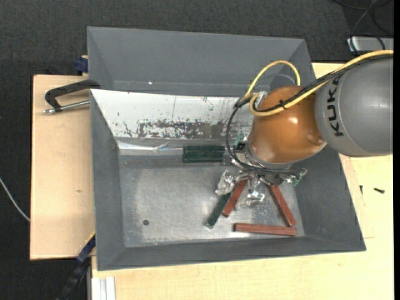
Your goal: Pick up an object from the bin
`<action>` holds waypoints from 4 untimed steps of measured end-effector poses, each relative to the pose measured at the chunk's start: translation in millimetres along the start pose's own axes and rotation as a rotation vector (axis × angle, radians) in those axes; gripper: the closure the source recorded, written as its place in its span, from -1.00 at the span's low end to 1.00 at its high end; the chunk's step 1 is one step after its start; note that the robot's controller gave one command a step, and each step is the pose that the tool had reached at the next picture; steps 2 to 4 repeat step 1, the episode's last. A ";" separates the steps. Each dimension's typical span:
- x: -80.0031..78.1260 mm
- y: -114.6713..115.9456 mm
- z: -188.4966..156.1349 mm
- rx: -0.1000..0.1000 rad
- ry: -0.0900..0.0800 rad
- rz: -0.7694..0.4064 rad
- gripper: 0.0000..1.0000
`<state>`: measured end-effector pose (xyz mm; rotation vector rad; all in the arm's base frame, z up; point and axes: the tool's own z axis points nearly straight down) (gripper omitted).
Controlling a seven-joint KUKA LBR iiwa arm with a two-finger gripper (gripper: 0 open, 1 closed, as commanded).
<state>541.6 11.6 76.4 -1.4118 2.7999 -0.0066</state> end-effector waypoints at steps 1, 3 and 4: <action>10.3 -0.7 -173.7 0.003 -0.005 0.050 1.00; 10.3 -0.7 -173.7 0.003 -0.005 0.050 1.00; 10.3 -0.7 -173.7 0.003 -0.005 0.050 1.00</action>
Offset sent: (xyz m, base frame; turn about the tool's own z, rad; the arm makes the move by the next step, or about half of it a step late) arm 0.0000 0.0000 0.0000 0.0000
